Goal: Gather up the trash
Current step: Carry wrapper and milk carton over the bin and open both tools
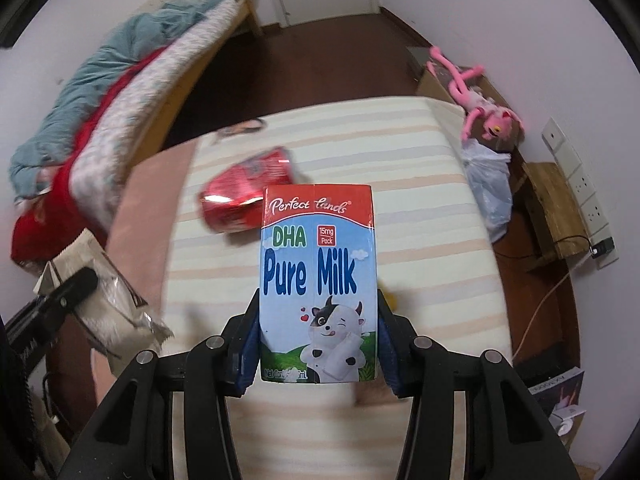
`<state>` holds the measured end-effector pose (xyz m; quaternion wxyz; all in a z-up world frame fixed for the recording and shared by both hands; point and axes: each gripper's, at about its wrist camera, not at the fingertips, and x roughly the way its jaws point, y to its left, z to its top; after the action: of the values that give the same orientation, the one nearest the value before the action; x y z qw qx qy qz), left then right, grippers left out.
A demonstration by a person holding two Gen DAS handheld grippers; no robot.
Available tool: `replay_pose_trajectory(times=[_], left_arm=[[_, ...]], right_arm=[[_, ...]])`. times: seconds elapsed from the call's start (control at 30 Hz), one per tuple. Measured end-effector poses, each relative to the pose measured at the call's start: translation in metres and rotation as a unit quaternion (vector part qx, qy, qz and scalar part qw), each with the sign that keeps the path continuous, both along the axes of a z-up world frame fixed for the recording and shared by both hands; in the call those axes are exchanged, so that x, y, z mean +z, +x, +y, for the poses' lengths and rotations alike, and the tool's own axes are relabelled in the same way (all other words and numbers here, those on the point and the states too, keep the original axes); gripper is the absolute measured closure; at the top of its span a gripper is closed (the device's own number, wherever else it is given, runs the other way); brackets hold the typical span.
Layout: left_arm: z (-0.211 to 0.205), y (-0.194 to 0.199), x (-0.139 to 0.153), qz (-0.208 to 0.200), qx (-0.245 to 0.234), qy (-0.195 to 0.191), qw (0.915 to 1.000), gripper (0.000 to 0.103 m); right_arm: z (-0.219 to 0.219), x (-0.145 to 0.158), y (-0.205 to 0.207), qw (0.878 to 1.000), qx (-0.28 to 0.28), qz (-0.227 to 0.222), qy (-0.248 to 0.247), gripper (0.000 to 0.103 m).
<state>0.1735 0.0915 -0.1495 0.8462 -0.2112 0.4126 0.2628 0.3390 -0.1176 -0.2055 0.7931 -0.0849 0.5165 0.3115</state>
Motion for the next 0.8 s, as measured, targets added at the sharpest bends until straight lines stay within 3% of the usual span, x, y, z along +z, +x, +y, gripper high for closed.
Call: replay_pose_trajectory(times=[0.27, 0.47, 0.63, 0.8], left_arm=[[0.026, -0.089, 0.054, -0.036, 0.039, 0.039, 0.9978, 0.079], [0.064, -0.170, 0.085, -0.043, 0.082, 0.076, 0.9928, 0.079], [0.105, -0.236, 0.085, -0.032, 0.129, 0.084, 0.9876, 0.079], [0.162, -0.305, 0.051, -0.009, 0.183, 0.045, 0.9821, 0.079]], right_arm=[[0.046, 0.045, -0.091, 0.996, 0.075, -0.010, 0.041, 0.052], [0.116, 0.067, -0.173, 0.986, 0.150, -0.001, 0.074, 0.052], [0.181, 0.066, -0.243, 0.973, 0.214, 0.019, 0.082, 0.052], [0.252, 0.034, -0.311, 0.959, 0.272, 0.043, 0.062, 0.052]])
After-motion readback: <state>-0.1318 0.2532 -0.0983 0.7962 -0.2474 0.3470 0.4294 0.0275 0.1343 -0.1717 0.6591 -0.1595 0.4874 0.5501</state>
